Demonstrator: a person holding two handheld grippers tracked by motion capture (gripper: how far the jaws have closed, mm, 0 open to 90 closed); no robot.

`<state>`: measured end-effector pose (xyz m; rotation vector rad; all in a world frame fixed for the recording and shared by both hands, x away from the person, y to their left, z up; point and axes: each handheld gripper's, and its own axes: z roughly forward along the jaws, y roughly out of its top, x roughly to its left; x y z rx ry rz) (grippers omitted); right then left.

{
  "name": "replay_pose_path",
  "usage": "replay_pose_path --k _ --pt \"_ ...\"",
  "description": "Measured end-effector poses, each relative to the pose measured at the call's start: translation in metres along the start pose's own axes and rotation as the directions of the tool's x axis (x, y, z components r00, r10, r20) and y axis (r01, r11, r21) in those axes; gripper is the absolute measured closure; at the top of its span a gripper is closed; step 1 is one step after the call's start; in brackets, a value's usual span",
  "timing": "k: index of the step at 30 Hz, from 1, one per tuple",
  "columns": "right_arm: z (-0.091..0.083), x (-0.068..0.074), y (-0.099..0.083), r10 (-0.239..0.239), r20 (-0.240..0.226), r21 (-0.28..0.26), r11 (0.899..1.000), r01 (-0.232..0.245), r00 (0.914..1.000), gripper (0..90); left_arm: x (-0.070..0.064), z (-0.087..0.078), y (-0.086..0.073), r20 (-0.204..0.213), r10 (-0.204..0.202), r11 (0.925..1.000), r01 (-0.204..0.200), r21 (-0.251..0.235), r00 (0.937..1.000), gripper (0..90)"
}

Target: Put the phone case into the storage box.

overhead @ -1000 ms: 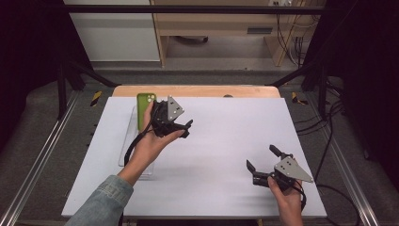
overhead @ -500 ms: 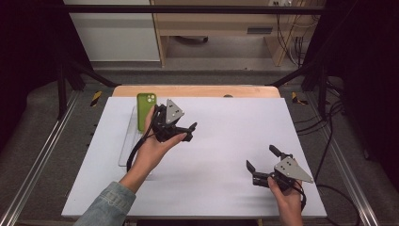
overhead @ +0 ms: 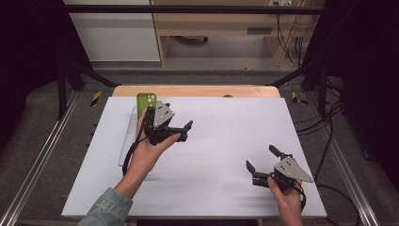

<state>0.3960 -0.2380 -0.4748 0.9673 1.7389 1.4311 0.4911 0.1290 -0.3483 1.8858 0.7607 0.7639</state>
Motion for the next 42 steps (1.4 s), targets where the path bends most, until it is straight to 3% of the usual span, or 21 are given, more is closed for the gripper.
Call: replay_pose_path --k 11,16,21,34,42 --pt "0.0 0.001 0.0 0.0 -0.001 0.001 1.0 0.0 1.0 2.4 0.02 -0.016 -0.011 -0.044 -0.046 0.9988 0.046 -0.017 0.998 5.5" --pt "0.001 0.001 0.0 -0.001 -0.002 0.002 1.0 0.001 1.0 2.5 0.028 -0.024 -0.016 -0.067 -0.042 0.9988 0.04 -0.029 0.9969 4.4" --pt "0.001 0.001 0.0 0.0 -0.002 0.004 1.0 0.0 1.0 2.5 0.035 -0.033 -0.023 -0.071 -0.069 0.9964 0.066 -0.054 0.9951 3.5" --pt "0.002 0.002 -0.001 -0.001 -0.003 0.006 1.0 0.001 1.0 2.5 0.044 -0.055 -0.042 -0.085 -0.095 0.9916 0.086 -0.096 0.9919 2.6" --pt "0.001 0.002 0.0 0.01 -0.007 0.001 1.0 -0.01 0.9999 2.5 0.047 -0.073 -0.054 -0.096 -0.134 0.9853 0.122 -0.12 0.9864 2.6"
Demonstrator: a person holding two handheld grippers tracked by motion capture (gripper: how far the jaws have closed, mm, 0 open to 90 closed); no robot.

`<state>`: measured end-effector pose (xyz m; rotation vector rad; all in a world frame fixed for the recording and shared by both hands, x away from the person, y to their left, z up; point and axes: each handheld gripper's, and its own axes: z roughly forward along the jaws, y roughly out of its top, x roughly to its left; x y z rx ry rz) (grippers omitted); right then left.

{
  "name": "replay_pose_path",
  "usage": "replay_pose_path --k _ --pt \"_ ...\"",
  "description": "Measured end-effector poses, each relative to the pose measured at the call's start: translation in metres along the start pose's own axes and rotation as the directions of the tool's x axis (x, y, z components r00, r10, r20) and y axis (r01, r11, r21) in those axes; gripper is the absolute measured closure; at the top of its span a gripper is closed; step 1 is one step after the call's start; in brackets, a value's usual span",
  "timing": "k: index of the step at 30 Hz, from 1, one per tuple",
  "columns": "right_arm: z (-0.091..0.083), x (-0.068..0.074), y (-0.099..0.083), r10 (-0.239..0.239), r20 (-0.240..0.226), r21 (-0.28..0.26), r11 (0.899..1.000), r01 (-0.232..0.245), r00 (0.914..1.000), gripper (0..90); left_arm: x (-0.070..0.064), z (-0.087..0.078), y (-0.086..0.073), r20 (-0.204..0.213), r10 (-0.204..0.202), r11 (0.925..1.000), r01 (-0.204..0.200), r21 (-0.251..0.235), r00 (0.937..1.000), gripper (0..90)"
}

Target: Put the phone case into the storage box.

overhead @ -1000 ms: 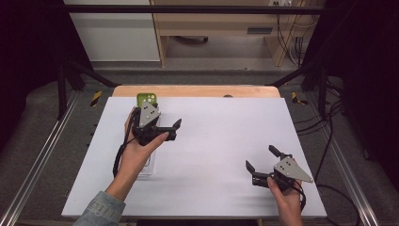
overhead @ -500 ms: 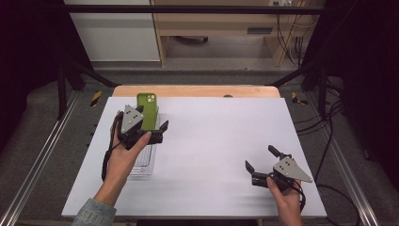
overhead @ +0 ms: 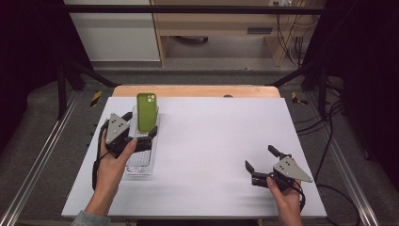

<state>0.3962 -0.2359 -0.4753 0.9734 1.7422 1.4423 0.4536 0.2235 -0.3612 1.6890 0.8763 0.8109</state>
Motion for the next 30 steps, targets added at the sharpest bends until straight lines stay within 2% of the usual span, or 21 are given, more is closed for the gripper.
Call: replay_pose_path --k 8,12,19,21,30 --pt "0.002 0.002 0.0 -0.006 -0.005 0.005 1.0 0.006 1.0 2.5 0.009 -0.025 -0.006 -0.014 -0.037 0.9987 0.037 -0.036 0.9992 2.5" --pt "0.002 0.002 0.0 -0.005 -0.006 0.008 1.0 0.005 1.0 2.5 0.012 -0.034 -0.012 -0.018 -0.03 0.9991 0.029 -0.03 0.9994 2.4" --pt "0.003 0.002 0.0 -0.009 -0.007 0.01 1.0 0.009 0.9999 2.6 0.018 -0.046 -0.023 -0.028 -0.055 0.9976 0.054 -0.044 0.9981 2.4" --pt "0.003 0.003 -0.001 -0.008 -0.008 0.011 1.0 0.008 0.9999 2.6 0.019 -0.049 -0.025 -0.028 -0.05 0.9977 0.049 -0.046 0.9984 2.4" --pt "0.003 0.003 -0.001 -0.009 -0.012 0.012 1.0 0.01 0.9999 2.7 0.027 -0.062 -0.031 -0.047 -0.078 0.9946 0.074 -0.073 0.9959 2.5"
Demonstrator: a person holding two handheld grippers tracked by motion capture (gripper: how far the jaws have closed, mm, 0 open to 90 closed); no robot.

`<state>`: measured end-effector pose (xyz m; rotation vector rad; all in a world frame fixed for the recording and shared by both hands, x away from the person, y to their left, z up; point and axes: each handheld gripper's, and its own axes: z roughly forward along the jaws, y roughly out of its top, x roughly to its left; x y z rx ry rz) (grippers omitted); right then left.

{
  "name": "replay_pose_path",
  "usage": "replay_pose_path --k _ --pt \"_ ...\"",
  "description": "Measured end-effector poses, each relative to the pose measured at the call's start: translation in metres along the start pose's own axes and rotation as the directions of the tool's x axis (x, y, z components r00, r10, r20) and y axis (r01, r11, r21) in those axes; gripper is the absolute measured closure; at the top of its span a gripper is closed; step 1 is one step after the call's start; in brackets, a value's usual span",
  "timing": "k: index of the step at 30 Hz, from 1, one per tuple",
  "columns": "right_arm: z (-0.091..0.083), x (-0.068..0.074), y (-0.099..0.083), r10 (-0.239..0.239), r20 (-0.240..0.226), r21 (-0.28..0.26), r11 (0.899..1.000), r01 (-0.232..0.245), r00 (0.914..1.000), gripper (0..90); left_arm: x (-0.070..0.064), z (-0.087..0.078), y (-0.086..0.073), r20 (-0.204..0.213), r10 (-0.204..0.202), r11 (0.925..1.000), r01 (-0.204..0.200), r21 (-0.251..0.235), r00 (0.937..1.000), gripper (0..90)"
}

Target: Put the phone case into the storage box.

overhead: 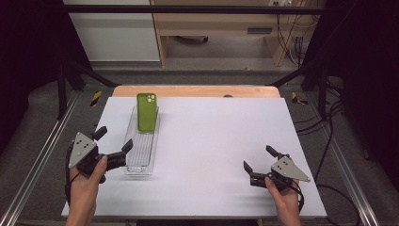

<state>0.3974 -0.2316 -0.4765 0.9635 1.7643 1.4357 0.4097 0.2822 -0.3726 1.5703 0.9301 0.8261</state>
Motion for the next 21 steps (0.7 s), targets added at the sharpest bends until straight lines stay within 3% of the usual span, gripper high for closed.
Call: replay_pose_path --k 17,21 --pt "0.0 0.0 0.0 0.0 0.0 0.001 1.0 0.0 1.0 2.7 0.005 -0.013 -0.016 -0.003 0.007 0.9999 -0.007 -0.012 1.0 2.4" --pt "0.0 0.0 0.0 0.001 0.001 0.001 1.0 -0.001 1.0 2.9 0.003 -0.016 -0.018 0.001 0.029 0.9993 -0.029 -0.023 0.9996 2.4"
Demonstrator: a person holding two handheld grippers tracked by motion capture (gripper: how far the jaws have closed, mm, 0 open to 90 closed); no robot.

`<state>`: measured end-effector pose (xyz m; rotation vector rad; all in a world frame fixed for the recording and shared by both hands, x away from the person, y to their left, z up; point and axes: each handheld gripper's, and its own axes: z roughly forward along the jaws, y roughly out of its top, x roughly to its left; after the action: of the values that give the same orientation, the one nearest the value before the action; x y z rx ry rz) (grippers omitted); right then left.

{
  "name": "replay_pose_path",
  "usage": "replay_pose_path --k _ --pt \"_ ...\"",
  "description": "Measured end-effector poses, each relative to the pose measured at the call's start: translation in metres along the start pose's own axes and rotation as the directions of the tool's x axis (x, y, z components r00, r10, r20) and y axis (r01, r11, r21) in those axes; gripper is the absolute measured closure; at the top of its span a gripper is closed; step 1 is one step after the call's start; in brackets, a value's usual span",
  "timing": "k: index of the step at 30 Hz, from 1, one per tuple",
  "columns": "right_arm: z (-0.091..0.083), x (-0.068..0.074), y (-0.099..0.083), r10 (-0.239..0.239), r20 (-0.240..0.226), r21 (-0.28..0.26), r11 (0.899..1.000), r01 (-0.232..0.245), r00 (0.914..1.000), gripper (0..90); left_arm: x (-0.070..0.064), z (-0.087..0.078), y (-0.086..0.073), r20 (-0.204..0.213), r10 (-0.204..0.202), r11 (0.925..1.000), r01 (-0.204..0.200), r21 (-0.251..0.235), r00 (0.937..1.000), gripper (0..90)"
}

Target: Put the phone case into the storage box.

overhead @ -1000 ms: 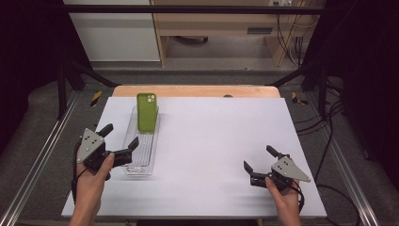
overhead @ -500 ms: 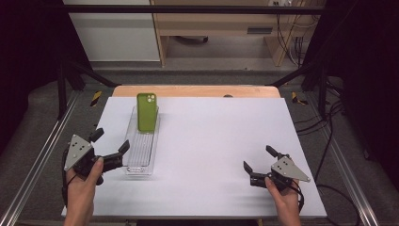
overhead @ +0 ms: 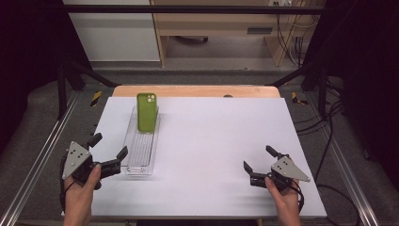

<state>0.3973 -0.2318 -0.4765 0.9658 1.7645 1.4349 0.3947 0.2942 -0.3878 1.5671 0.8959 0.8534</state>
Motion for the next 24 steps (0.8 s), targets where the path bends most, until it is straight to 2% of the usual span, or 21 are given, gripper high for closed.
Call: replay_pose_path --k 12,24 --pt "0.0 0.0 0.0 -0.002 0.0 0.0 1.0 0.002 1.0 2.9 -0.003 -0.003 -0.014 0.019 0.008 0.9995 -0.007 -0.031 0.9998 2.4" --pt "0.001 0.0 0.0 -0.005 0.0 0.002 1.0 0.005 1.0 2.9 -0.007 -0.003 -0.03 0.036 0.016 0.9995 -0.015 -0.028 0.9992 2.4"
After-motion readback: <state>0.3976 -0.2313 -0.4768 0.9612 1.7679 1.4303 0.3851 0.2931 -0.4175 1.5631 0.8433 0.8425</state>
